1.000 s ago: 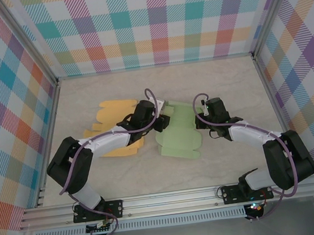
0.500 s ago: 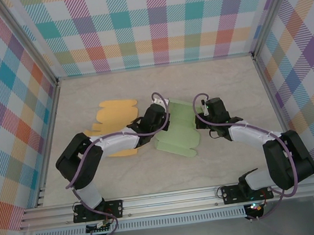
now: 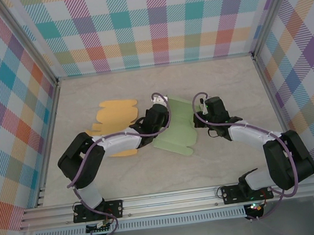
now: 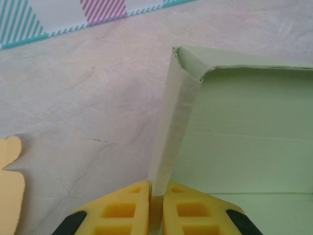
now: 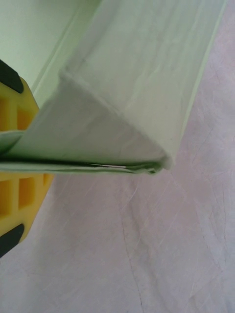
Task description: Fold the paper box
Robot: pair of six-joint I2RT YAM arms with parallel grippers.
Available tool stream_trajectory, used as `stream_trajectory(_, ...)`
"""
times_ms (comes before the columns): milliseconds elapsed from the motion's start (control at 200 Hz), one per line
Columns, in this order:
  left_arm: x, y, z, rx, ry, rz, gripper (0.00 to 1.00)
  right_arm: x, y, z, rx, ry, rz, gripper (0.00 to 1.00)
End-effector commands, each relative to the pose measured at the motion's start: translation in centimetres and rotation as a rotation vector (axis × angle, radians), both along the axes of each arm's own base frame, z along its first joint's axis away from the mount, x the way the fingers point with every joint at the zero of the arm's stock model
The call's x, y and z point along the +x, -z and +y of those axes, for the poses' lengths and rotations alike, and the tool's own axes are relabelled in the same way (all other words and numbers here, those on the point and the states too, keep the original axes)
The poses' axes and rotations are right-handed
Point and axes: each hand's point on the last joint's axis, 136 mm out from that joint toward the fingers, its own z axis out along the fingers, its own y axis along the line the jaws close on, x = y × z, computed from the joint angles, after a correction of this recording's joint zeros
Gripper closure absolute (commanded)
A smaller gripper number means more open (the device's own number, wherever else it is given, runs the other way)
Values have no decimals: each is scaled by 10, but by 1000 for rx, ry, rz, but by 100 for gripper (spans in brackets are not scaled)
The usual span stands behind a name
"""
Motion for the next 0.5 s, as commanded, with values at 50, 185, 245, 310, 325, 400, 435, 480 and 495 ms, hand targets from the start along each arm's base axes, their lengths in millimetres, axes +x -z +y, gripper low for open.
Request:
stream_trajectory(50, 21, -18, 18, -35, -178, -81, 95, -2, -4, 0, 10, -5, 14, 100)
stream_trajectory(185, 22, -19, 25, -45, -251, -81, 100, -3, -6, -1, 14, 19, 43, 100)
stream_trajectory(245, 19, -23, 34, -59, -309, -79, 100, -5, -6, -3, 1, 37, 70, 100)
stream_trajectory(310, 15, -26, 48, -90, -392, -65, 100, -6, -9, -5, -15, 56, 102, 100)
stream_trajectory(325, 13, -26, 52, -89, -412, -58, 100, -6, -10, -5, -19, 57, 108, 100)
stream_trajectory(400, 5, -30, 74, -118, -529, -51, 100, -8, -15, -6, -33, 66, 131, 100)
stream_trajectory(435, 1, -32, 82, -130, -571, -53, 100, -9, -16, -6, -37, 70, 142, 100)
stream_trajectory(480, -3, -36, 92, -140, -623, -61, 100, -11, -18, -6, -41, 78, 155, 100)
stream_trajectory(495, -5, -36, 96, -138, -642, -63, 100, -11, -18, -6, -41, 78, 160, 100)
